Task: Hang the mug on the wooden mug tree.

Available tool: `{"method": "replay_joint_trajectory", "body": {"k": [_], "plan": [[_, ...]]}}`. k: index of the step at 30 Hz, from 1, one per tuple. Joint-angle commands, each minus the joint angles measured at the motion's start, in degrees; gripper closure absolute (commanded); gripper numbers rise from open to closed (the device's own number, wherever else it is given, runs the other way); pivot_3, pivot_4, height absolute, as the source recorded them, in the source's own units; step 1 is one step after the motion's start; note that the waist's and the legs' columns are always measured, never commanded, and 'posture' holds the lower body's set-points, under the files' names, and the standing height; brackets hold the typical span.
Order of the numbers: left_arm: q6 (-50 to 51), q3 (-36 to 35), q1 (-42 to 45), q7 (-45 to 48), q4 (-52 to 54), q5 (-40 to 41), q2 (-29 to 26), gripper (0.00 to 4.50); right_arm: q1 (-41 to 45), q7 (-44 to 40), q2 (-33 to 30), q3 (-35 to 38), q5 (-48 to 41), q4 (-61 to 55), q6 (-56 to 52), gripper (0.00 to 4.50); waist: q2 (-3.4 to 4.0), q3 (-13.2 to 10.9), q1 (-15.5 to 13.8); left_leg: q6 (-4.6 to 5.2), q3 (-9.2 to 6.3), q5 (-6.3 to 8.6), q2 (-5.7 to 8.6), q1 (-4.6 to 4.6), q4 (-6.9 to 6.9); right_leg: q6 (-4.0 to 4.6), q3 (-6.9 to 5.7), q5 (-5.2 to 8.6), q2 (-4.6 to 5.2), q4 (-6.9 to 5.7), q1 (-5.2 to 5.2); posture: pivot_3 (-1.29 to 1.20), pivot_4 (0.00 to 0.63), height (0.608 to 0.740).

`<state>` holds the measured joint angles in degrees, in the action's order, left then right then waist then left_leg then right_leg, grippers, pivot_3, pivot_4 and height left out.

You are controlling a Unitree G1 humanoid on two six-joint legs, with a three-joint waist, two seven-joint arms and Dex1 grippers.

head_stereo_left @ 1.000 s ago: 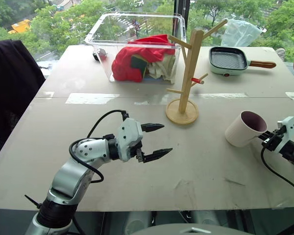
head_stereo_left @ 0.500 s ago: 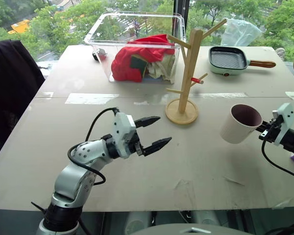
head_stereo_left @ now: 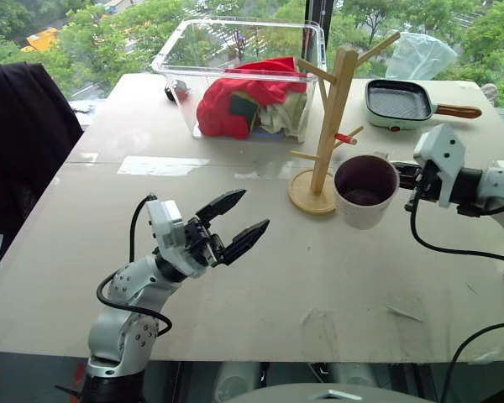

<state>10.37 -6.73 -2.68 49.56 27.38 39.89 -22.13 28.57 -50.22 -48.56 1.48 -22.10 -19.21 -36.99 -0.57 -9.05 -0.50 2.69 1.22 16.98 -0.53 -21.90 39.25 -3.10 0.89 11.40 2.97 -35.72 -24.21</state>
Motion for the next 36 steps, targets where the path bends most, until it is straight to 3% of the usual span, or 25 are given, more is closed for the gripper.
{"method": "replay_joint_trajectory", "body": {"k": [1, 14, 32, 36], "plan": [[-1.55, -1.31, 0.01, 0.84, -0.27, 1.63, 0.15, 0.58, 5.44, 5.03, -0.63, 1.35, -1.40, -6.09, -9.45, 4.46, 0.00, 0.00, -0.04, 0.00, 0.01, 0.00, 0.00, 0.00, 0.00, 0.00, 0.01, 0.00, 0.00, 0.00, -0.01, 0.00, 0.150, 0.740], [-2.77, -0.71, 1.18, 2.16, -2.75, 1.40, 0.14, 0.58, 12.84, 12.98, 0.38, -1.69, -3.52, -13.41, -27.70, 4.46, -0.01, -0.01, -0.15, 0.01, -0.03, 0.00, 0.00, -0.06, -0.01, 0.01, -0.06, 0.00, 0.00, 0.03, -0.05, 0.00, 0.150, 0.740], [-7.04, -3.70, -0.58, 2.03, -5.61, -0.23, -0.83, 0.58, 18.36, 14.85, 1.88, -8.34, 0.65, -8.80, -25.52, 4.46, -0.02, -0.03, 0.01, 0.01, -0.03, 0.01, -0.02, -0.07, -0.02, 0.01, -0.08, 0.00, -0.01, 0.02, -0.08, 0.00, 0.150, 0.740], [-7.23, -4.23, -0.55, 2.49, -5.99, -0.20, -1.38, 0.58, 18.89, 14.81, 2.40, -8.78, 1.30, -8.03, -24.94, 3.21, -0.03, -0.04, -0.08, 0.01, -0.03, 0.01, -0.02, -0.09, -0.02, 0.01, -0.08, 0.01, 0.01, 0.04, -0.09, 0.00, 0.150, 0.740]]}}
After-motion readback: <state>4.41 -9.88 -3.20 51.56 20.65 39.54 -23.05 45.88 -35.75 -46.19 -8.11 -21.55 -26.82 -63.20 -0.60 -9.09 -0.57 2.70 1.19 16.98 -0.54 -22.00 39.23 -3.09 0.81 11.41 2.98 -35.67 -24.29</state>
